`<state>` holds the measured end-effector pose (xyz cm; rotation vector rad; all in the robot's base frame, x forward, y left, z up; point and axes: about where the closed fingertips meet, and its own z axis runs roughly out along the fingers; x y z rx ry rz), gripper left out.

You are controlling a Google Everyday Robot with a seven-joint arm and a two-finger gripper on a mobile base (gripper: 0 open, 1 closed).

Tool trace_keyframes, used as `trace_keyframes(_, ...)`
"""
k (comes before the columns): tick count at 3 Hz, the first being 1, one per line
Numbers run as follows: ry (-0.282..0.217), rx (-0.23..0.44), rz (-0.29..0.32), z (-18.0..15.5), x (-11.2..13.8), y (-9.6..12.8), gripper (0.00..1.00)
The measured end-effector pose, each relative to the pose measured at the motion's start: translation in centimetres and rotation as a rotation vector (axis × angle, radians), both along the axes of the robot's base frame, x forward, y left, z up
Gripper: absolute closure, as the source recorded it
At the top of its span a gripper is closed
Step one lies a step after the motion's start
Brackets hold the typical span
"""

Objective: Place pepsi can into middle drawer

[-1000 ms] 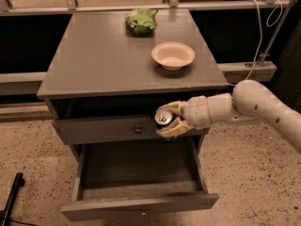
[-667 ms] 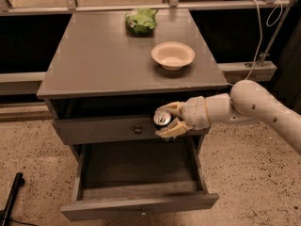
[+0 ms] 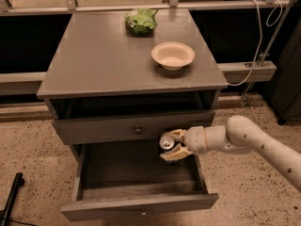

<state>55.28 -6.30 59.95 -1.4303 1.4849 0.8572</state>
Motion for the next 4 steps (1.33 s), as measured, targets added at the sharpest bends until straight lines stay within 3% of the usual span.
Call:
trace_keyframes(1,0.045,0.050,0.003,-4.8,-0.8,0.0,1.00)
trace_keyframes(2,0.065,0.083,0.007,-7.1,-1.3,0.2,1.00)
trace_keyframes(3,0.056,0.101,-0.007,-8.9,-1.7,0.4,1.00)
trace_keyframes(4,0.057,0.100,-0.026,-10.1,-1.9,0.7,0.84)
